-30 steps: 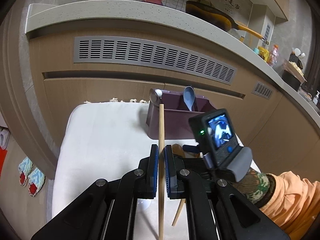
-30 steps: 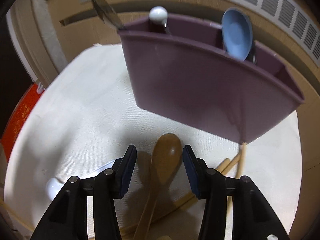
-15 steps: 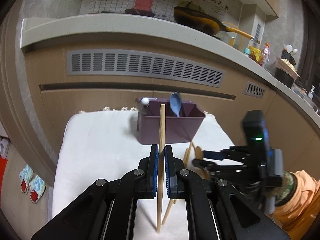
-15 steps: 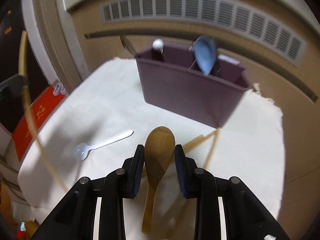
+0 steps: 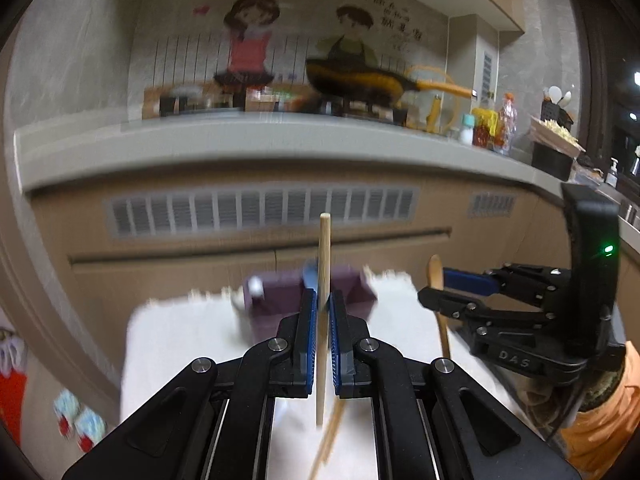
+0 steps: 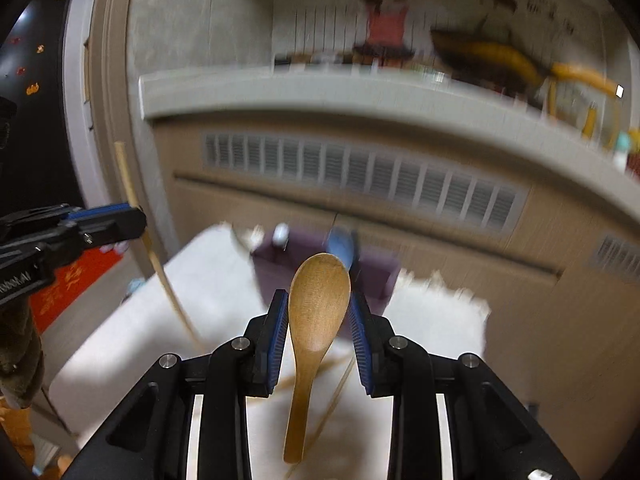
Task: Organize utensils
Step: 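Carry the chopstick and wooden spoon over the caddy with both tools, then open both tools to drop the chopstick and wooden spoon into the caddy, then grasp a wooden chopstick with the right tool while the left tool grasps another chopstick, then lift the held chopsticks off the table with both tools, then carry both chopsticks over the caddy and lower them in, then open both tools to release the chopsticks into the caddy and withdraw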
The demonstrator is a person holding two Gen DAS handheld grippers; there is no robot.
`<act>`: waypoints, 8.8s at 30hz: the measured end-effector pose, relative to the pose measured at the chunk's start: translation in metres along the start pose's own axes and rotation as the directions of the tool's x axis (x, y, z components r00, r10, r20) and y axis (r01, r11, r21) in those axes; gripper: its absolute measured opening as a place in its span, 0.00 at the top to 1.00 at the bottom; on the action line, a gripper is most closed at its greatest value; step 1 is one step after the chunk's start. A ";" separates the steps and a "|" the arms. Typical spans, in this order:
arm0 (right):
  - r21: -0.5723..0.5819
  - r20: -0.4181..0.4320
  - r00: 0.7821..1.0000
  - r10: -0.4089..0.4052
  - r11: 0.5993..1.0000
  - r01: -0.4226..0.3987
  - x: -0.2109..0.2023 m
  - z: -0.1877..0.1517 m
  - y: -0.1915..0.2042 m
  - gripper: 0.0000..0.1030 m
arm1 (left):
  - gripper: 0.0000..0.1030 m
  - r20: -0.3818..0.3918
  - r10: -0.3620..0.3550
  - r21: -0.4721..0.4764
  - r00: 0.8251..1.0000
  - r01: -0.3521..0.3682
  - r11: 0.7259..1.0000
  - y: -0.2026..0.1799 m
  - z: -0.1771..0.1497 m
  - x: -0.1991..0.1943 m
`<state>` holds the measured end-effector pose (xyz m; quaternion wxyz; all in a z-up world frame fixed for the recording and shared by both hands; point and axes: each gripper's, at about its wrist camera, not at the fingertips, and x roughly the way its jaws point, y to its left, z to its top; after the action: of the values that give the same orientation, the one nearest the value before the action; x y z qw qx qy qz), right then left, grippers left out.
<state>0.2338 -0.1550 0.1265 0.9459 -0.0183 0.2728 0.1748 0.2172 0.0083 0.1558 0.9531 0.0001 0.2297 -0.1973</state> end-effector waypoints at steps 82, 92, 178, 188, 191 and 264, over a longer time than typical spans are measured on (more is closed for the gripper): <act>0.067 -0.458 0.889 -0.005 0.997 0.040 0.143 -0.136 -0.002 0.79 | 0.32 -0.382 0.118 -0.149 0.917 -0.187 0.971 0.090 -0.166 0.131; 0.117 -0.437 0.899 0.017 0.992 0.038 0.116 -0.138 -0.025 0.95 | 0.33 -0.415 -0.037 0.033 0.909 0.055 0.998 0.014 -0.166 0.153; 0.203 -0.465 0.871 0.157 0.977 -0.068 0.142 -0.134 -0.043 0.93 | 0.94 -0.649 0.012 0.113 0.761 0.081 0.990 -0.047 -0.156 0.231; 0.203 -0.285 0.947 0.149 0.975 -0.093 0.055 -0.112 -0.037 0.93 | 0.94 -0.328 -0.077 -0.051 0.941 0.064 0.997 -0.039 -0.118 0.131; 0.202 -0.224 0.965 0.138 0.975 -0.093 0.034 -0.096 -0.036 0.93 | 0.94 -0.229 -0.079 -0.064 0.970 0.066 0.996 -0.025 -0.098 0.097; 0.168 -0.408 0.912 0.043 0.985 0.029 0.143 -0.093 0.038 0.39 | 0.38 -0.224 0.227 -0.083 0.948 -0.251 0.964 0.100 -0.100 0.095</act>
<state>0.2863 -0.0858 -0.0253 0.8649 0.0274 0.4792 0.1466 0.2883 0.0742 0.0154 0.9384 -0.0035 0.3392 -0.0661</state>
